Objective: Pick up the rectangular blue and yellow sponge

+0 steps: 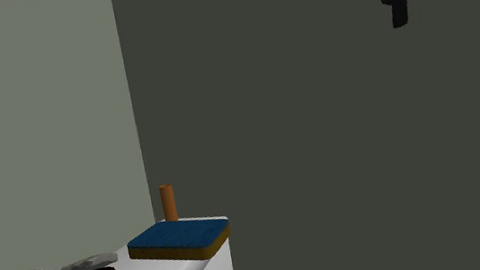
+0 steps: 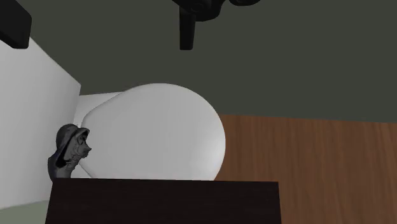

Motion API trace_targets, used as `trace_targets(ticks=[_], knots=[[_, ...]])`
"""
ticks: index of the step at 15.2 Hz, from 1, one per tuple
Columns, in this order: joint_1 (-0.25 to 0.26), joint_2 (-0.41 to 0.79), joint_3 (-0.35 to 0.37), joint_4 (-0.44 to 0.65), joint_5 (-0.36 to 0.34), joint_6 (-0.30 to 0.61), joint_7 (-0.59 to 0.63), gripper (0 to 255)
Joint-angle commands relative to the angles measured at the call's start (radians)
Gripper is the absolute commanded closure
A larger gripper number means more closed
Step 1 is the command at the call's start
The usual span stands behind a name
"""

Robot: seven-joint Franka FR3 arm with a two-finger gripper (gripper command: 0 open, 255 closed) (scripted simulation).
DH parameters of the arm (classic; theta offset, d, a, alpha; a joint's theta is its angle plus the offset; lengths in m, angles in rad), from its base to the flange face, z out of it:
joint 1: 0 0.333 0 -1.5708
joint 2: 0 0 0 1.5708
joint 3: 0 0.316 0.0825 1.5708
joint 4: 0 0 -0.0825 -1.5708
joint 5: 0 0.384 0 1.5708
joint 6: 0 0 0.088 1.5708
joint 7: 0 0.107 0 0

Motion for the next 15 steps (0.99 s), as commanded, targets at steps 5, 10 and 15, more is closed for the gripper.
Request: trace_targets(ticks=[5,10,15], knots=[[0.015,-0.025,-0.045,-0.15,0.104,0.132,0.008,0],[0.056,-0.023,-0.094,-0.32,0.255,0.316,-0.005,0],[0.151,0.029,-0.146,-0.459,0.456,0.529,-0.06,0]])
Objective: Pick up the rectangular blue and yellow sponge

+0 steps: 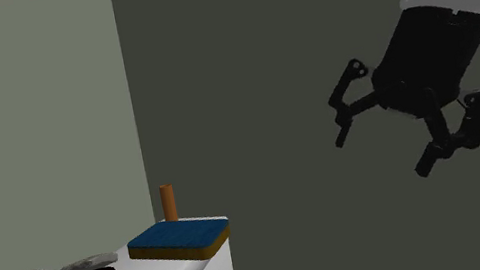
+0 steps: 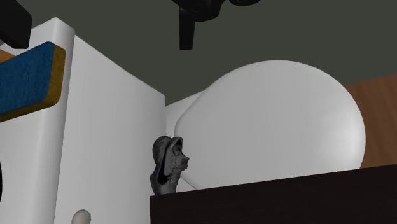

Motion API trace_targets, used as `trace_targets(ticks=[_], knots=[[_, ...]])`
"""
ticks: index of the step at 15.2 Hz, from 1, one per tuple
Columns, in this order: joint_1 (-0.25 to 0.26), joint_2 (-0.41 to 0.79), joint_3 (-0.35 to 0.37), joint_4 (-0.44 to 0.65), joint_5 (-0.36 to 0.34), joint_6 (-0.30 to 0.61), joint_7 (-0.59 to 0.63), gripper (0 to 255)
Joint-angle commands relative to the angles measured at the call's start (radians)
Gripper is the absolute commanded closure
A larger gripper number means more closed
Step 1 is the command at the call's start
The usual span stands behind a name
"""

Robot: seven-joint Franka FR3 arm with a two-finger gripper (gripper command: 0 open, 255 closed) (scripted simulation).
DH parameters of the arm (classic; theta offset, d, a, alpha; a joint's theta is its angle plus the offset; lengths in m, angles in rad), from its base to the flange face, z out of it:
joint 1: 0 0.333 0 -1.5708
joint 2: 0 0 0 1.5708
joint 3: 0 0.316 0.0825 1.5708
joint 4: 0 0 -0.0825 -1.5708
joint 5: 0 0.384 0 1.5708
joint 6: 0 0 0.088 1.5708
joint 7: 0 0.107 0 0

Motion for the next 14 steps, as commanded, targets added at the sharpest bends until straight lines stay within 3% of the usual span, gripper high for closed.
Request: trace_targets(ticks=[1,5,9,11,14], knots=[[0.054,0.04,-0.028,-0.05,0.1,0.103,-0.04,0],[0.229,0.144,-0.108,-0.104,0.364,0.293,-0.174,0],[0.494,0.291,-0.246,-0.083,0.773,0.428,-0.449,0],[0.612,0.381,-0.314,-0.044,1.016,0.425,-0.628,0],[0.701,0.534,-0.353,0.018,1.327,0.321,-0.844,0]])
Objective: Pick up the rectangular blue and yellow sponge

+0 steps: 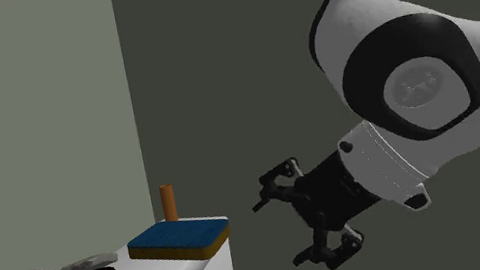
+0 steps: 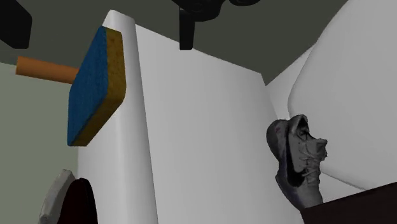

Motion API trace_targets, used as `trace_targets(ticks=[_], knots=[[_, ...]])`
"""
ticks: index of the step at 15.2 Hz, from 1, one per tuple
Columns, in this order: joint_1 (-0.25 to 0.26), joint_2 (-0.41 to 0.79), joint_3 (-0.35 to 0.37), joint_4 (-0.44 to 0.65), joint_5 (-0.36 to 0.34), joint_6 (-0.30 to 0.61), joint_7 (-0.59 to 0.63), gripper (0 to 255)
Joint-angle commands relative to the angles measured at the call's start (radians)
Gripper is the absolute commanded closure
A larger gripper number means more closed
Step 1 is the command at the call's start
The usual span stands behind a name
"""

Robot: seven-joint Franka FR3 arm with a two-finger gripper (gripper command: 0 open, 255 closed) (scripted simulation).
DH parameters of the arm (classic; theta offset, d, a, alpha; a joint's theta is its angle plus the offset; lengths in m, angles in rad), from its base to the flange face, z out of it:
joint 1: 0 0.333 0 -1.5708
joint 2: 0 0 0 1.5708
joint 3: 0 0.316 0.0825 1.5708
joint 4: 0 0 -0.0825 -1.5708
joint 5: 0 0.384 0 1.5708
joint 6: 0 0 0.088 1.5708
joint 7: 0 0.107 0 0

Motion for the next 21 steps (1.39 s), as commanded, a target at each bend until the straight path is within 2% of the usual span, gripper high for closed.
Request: trace_targets(ticks=[1,3,6,12,13,21], knots=[[0.045,0.1,-0.018,0.037,0.197,-0.087,-0.128,0],[0.072,0.198,-0.015,0.071,0.341,-0.188,-0.199,0],[0.105,0.335,0.006,0.122,0.52,-0.34,-0.256,0],[0.14,0.566,0.09,0.245,0.812,-0.593,-0.267,0],[0.141,0.588,0.102,0.261,0.841,-0.615,-0.263,0],[0.123,0.722,0.124,0.294,0.878,-0.713,-0.291,0]])
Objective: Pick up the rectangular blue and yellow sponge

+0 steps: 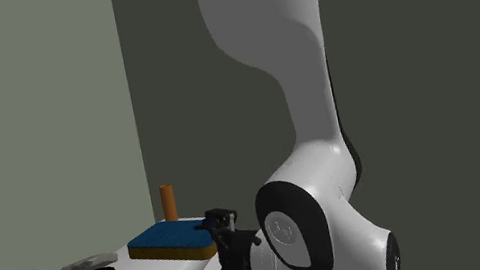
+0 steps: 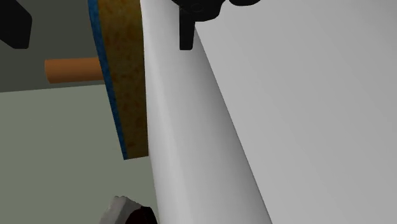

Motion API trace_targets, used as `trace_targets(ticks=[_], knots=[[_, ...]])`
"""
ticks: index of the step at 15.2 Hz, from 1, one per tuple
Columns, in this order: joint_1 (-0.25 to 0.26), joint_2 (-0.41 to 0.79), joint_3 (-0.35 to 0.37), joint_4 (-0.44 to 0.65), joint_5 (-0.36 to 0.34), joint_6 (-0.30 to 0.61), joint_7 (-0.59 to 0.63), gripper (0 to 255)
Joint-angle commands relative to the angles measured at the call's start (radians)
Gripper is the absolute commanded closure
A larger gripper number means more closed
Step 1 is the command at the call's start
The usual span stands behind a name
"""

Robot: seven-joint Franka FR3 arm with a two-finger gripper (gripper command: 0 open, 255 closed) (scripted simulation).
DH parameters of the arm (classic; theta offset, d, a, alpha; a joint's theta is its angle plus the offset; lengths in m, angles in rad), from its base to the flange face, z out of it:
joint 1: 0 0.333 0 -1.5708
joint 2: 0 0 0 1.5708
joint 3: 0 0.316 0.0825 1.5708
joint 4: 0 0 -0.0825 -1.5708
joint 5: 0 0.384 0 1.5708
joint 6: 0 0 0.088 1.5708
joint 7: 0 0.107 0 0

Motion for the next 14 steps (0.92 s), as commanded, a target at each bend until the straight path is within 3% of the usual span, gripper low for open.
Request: trace_targets(ticks=[1,2,11,14], knots=[[-0.001,0.013,0.003,0.005,0.006,-0.008,-0.003,0],[0.0,0.013,0.004,0.005,0.007,-0.007,-0.003,255],[-0.001,0.013,0.003,0.005,0.006,-0.008,-0.003,255],[0.007,-0.04,-0.006,-0.009,-0.009,0.029,0.008,255]])
